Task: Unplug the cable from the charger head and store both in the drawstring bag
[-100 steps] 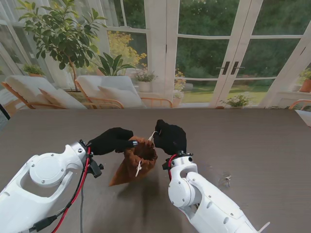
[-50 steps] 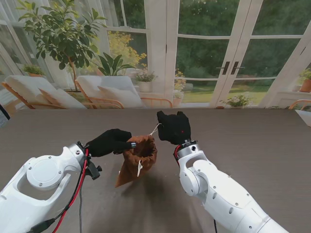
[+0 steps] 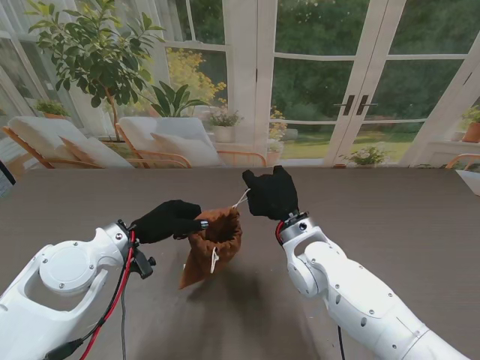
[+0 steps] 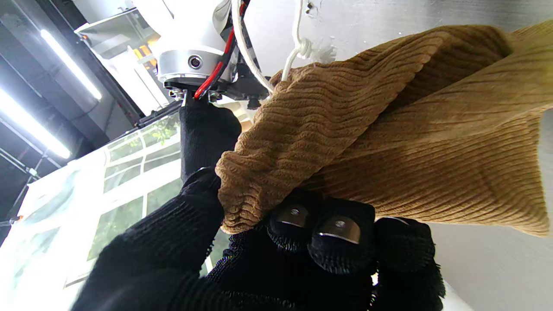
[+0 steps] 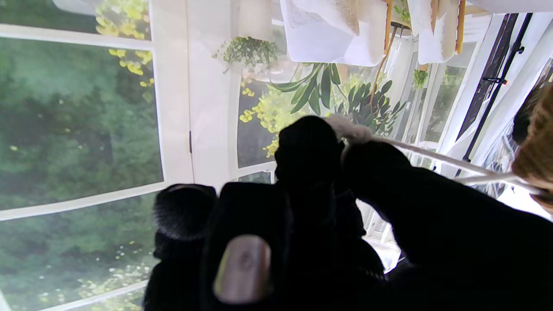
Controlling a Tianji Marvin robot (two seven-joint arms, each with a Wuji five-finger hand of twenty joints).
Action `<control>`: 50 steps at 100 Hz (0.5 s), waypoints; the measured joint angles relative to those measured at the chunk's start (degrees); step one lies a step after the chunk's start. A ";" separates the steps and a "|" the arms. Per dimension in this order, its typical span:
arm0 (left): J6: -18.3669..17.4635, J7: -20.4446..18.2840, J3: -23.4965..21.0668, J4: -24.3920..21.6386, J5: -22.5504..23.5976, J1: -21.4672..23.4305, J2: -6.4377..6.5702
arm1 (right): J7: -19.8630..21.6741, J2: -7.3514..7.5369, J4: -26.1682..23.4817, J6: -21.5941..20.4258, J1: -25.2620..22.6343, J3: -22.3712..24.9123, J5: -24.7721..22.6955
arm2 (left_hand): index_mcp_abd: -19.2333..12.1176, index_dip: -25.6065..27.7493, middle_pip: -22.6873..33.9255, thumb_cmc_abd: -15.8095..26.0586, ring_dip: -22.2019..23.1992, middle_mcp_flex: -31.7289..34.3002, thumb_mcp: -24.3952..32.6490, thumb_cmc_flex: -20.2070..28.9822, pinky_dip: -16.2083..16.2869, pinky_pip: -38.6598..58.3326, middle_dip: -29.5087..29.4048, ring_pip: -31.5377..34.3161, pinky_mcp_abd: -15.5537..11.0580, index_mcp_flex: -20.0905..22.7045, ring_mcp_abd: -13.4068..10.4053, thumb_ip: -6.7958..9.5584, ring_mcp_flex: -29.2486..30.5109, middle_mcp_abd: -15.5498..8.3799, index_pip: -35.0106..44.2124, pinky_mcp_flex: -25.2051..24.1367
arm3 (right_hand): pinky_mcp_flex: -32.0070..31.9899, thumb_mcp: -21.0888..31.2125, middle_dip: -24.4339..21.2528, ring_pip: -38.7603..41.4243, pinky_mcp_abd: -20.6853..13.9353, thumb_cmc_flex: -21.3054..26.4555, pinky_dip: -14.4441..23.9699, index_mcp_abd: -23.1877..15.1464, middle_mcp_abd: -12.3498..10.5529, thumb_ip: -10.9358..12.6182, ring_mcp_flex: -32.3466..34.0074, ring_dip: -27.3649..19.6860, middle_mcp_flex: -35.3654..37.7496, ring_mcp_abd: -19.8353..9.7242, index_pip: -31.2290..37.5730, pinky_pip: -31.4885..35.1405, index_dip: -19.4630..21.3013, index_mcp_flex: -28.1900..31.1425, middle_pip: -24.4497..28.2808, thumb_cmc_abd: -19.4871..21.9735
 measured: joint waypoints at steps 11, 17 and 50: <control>0.24 0.42 -0.09 0.00 0.09 0.15 -0.03 | -0.14 0.50 -0.01 -0.36 0.30 0.04 -1.43 | 0.09 -0.32 -0.65 0.00 -0.50 -0.09 -1.62 0.71 0.00 -0.02 -0.02 -0.23 0.00 -0.02 0.05 0.04 -0.05 0.12 -0.63 0.00 | 0.00 0.00 0.00 0.16 -0.76 0.00 -0.01 1.09 -0.58 0.00 0.01 0.33 0.00 -0.59 1.01 0.75 0.74 -0.58 0.71 0.02; 0.29 0.80 -0.09 0.01 0.11 0.15 -0.07 | -0.28 0.78 -0.07 -0.64 0.38 0.15 -2.47 | 0.17 -0.58 -1.10 0.00 -0.61 -0.12 -2.23 1.31 0.00 -0.07 -0.13 -0.71 0.00 -0.02 0.09 0.04 -0.06 0.18 -0.99 0.00 | 0.01 0.00 0.00 0.36 -0.86 0.00 -0.01 1.27 -0.77 0.00 0.01 0.47 0.01 -0.84 1.17 0.78 1.24 -0.60 0.85 0.02; 0.22 3.36 0.97 1.58 0.17 -0.97 -0.60 | -1.07 1.68 -1.37 -1.53 0.46 1.04 -4.37 | 0.42 -3.93 -5.60 0.00 -3.30 -1.06 -6.30 3.84 -0.40 -2.38 -3.55 -4.89 0.18 -0.08 1.59 1.30 -1.54 1.06 -2.79 -1.31 | 0.02 0.08 0.00 0.43 -2.21 0.00 -0.01 1.92 -1.15 -0.01 0.01 0.86 0.03 -1.28 2.03 0.83 2.14 -1.24 1.69 0.03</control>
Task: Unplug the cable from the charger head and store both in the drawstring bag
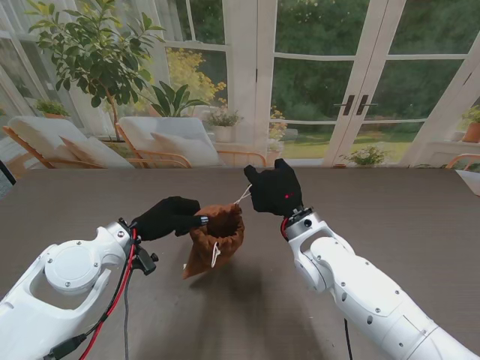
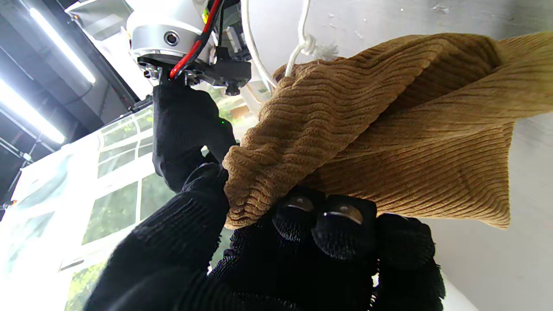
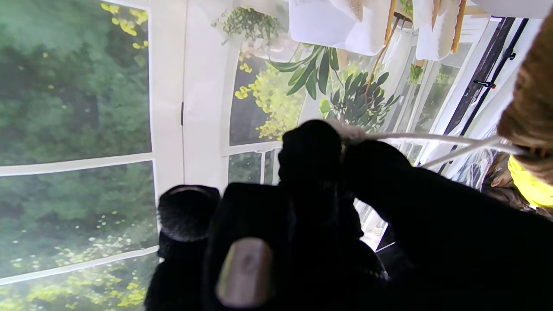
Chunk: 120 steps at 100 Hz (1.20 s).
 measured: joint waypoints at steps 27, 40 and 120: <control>0.24 2.71 1.02 0.57 -0.52 -0.46 -0.75 | -2.24 0.05 -0.03 -0.82 0.29 -0.15 -0.33 | 1.65 -5.23 -18.16 -0.09 -6.93 -2.47 -4.65 4.05 -5.50 -6.30 -15.19 -18.84 2.00 -0.02 4.71 1.16 -5.34 3.40 -2.16 -4.82 | 0.01 1.21 0.00 0.03 -1.60 -0.01 0.00 0.07 -0.83 -1.15 0.00 0.12 0.01 -0.86 0.61 0.39 0.57 -0.66 1.38 0.00; 0.47 3.31 1.39 0.92 -0.61 -0.70 -0.98 | -2.80 0.03 -0.23 -1.23 0.17 0.22 -0.44 | 1.70 -10.18 -24.16 -0.16 -9.45 -2.90 -5.84 5.88 -8.41 -8.27 -21.55 -25.78 2.42 0.00 5.81 2.30 -6.86 4.14 -5.64 -6.76 | 0.01 1.21 0.00 0.04 -2.19 -0.01 0.00 0.07 -1.22 -1.15 0.00 0.15 0.01 -1.29 0.71 0.64 0.60 -0.66 2.02 0.00; 3.15 11.22 0.47 -2.62 5.29 3.09 -1.95 | 1.26 0.49 -7.83 -1.31 -2.18 2.70 -2.06 | 3.76 -23.33 -42.46 -2.20 -15.53 -11.82 9.36 -9.44 -17.20 -12.96 -38.73 -43.52 2.45 -1.17 8.17 5.93 -16.74 7.48 -39.88 -14.99 | 0.01 1.22 -0.29 0.04 -2.85 -0.01 0.00 0.07 -1.63 -1.15 0.01 0.72 0.02 -1.75 1.66 0.87 0.77 -1.77 2.11 0.00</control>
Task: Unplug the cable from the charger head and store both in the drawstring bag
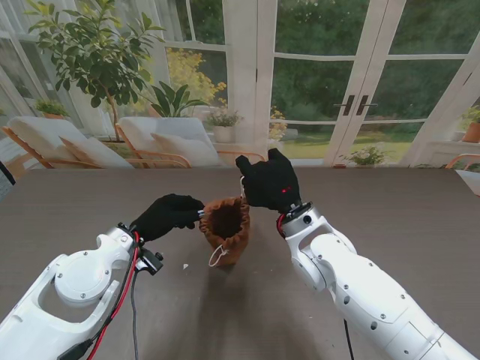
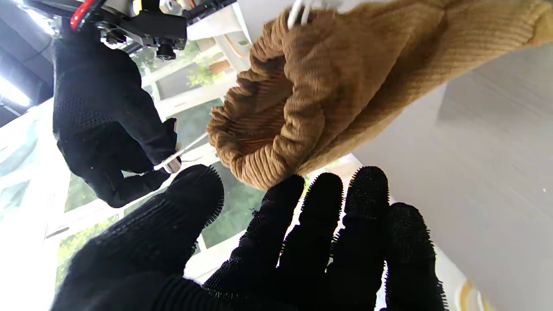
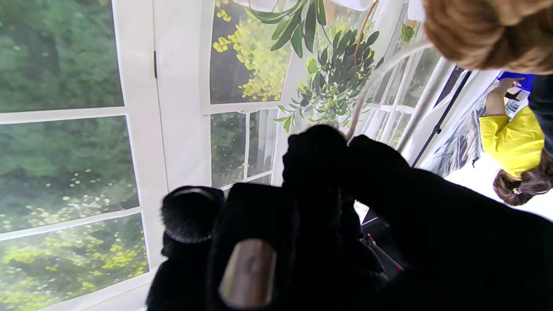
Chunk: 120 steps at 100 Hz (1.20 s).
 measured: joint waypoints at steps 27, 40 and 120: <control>-1.51 6.89 -0.35 -5.03 9.45 4.51 -0.73 | 2.65 0.13 -1.95 1.25 -0.48 0.18 -0.34 | -0.83 8.35 14.54 -1.22 5.09 -0.16 -1.15 -2.30 6.55 4.01 13.12 12.38 0.00 -3.84 -0.65 -0.02 3.46 -0.55 18.34 5.24 | 0.01 0.00 -0.02 0.00 -0.01 0.00 0.00 0.00 0.00 0.00 0.00 0.00 0.00 0.00 0.00 0.00 0.00 -0.01 0.01 0.00; -1.28 8.94 -1.58 -7.53 13.54 7.31 -1.10 | 3.45 0.15 -2.42 1.75 -0.53 0.17 -0.44 | -0.83 1.39 12.09 -1.31 5.09 -1.49 -0.89 -2.93 6.64 4.01 10.30 12.38 0.00 -3.86 -0.65 -0.02 3.46 -0.36 9.17 5.24 | 0.01 0.00 -0.03 0.00 -0.01 0.00 0.00 0.00 0.00 0.00 0.00 0.00 0.00 0.00 0.01 0.00 0.00 -0.01 0.01 0.00; 5.26 11.16 3.52 -12.72 31.42 16.12 -0.05 | 6.31 0.15 -3.99 3.11 -0.83 -0.14 0.38 | -8.85 1.57 16.45 -4.75 0.43 26.79 -2.41 -7.19 -4.53 23.39 11.81 28.88 4.48 20.74 -7.27 -0.07 34.35 -8.93 10.25 36.30 | 0.01 0.00 -0.03 0.06 -0.01 0.00 0.00 -0.03 0.00 0.00 0.00 0.01 0.00 0.00 0.01 0.00 0.00 -0.01 0.01 0.00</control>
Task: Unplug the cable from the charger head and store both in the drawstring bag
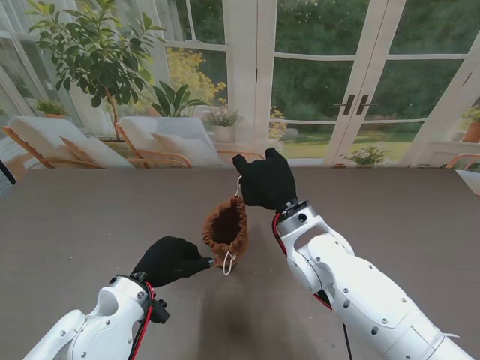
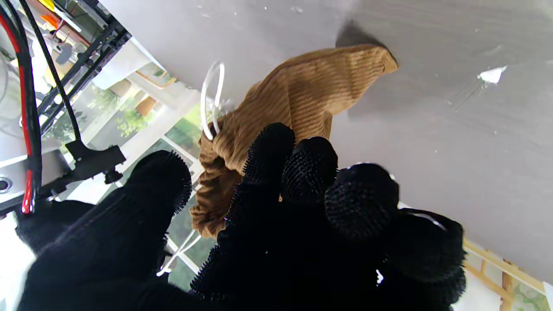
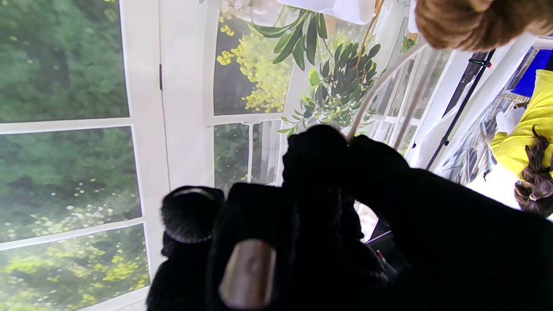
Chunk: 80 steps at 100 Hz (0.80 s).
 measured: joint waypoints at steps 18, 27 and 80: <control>-0.19 0.17 2.33 3.69 -1.38 -2.20 0.00 | 0.01 -0.06 0.03 0.22 -0.09 0.00 0.30 | 0.00 -2.24 -1.44 0.00 0.65 -2.16 -1.05 0.00 -0.02 0.01 -1.31 -0.74 -0.69 -0.20 -0.38 0.00 -0.62 0.38 -4.02 -0.71 | 0.00 0.00 0.00 0.09 0.00 0.00 0.00 0.00 0.00 0.00 0.00 0.00 0.00 0.00 0.00 0.00 0.00 0.00 0.00 0.00; -0.26 -0.14 3.61 5.40 -1.70 -3.77 0.07 | 0.13 -0.13 0.03 0.41 -0.16 0.00 0.61 | -0.07 -4.94 2.85 0.00 3.47 -4.95 -2.28 0.00 0.00 1.47 3.42 4.43 -3.58 -2.66 -3.60 0.00 -1.69 0.01 -8.01 -0.67 | 0.00 0.00 0.00 0.12 0.00 0.00 0.00 0.00 0.00 0.00 0.00 0.00 0.00 0.00 0.00 0.00 0.01 0.00 0.00 0.00; -0.52 0.96 8.75 12.12 -3.70 -10.89 -0.15 | 0.08 -0.16 0.04 0.30 -0.61 -0.25 0.66 | 3.28 -7.00 10.45 0.05 4.78 -13.06 -8.90 -8.54 2.56 1.94 10.79 8.85 -6.08 -9.79 -6.18 0.08 -6.66 0.10 -12.47 -4.84 | 0.00 0.00 0.00 0.33 0.00 0.00 0.00 -0.03 0.00 0.00 0.00 0.01 0.00 0.00 -0.02 0.00 0.02 0.00 0.00 0.00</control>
